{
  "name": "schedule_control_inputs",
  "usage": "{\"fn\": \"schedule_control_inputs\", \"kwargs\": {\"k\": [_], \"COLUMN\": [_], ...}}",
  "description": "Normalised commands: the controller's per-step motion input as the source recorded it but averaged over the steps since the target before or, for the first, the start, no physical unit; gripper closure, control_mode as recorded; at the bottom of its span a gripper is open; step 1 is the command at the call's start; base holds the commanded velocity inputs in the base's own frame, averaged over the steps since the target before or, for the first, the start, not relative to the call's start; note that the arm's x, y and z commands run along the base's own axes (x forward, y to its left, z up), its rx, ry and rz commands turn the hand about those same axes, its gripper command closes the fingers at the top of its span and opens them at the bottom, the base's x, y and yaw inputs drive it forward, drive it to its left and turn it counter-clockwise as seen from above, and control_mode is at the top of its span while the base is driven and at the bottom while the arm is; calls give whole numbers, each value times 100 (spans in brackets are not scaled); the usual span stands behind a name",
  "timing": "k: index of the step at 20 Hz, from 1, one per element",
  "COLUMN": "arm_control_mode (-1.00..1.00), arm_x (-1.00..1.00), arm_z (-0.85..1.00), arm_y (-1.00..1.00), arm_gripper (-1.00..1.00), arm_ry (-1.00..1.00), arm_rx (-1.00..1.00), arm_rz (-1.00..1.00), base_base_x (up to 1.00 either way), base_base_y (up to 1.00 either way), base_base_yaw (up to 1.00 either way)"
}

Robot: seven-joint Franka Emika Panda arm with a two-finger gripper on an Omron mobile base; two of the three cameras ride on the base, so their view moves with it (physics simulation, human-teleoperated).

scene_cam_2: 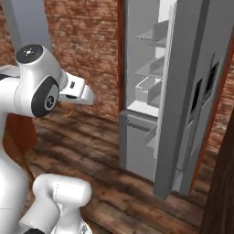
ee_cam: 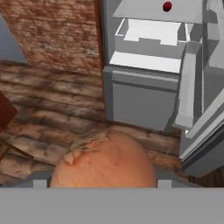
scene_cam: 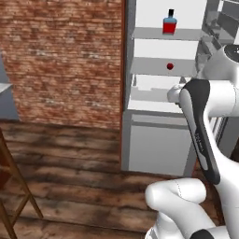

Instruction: Place the liquor on the top shelf of the fridge to keep it out of children's reach, and place the onion and apple on lower shelves for easy access.

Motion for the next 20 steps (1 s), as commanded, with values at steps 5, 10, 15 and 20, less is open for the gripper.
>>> {"fn": "schedule_control_inputs", "kwargs": {"k": [5,10,15,20], "arm_control_mode": [100,100,100,100], "arm_x": [0,0,0,0], "arm_z": [0,0,0,0], "arm_y": [0,0,0,0], "arm_gripper": [100,100,100,100], "arm_ry": [0,0,0,0], "arm_rx": [0,0,0,0], "arm_rz": [0,0,0,0], "base_base_x": [39,51,57,61], "base_base_y": [74,45,3,0], "base_base_yaw": [-34,-33,-29,-24]}}
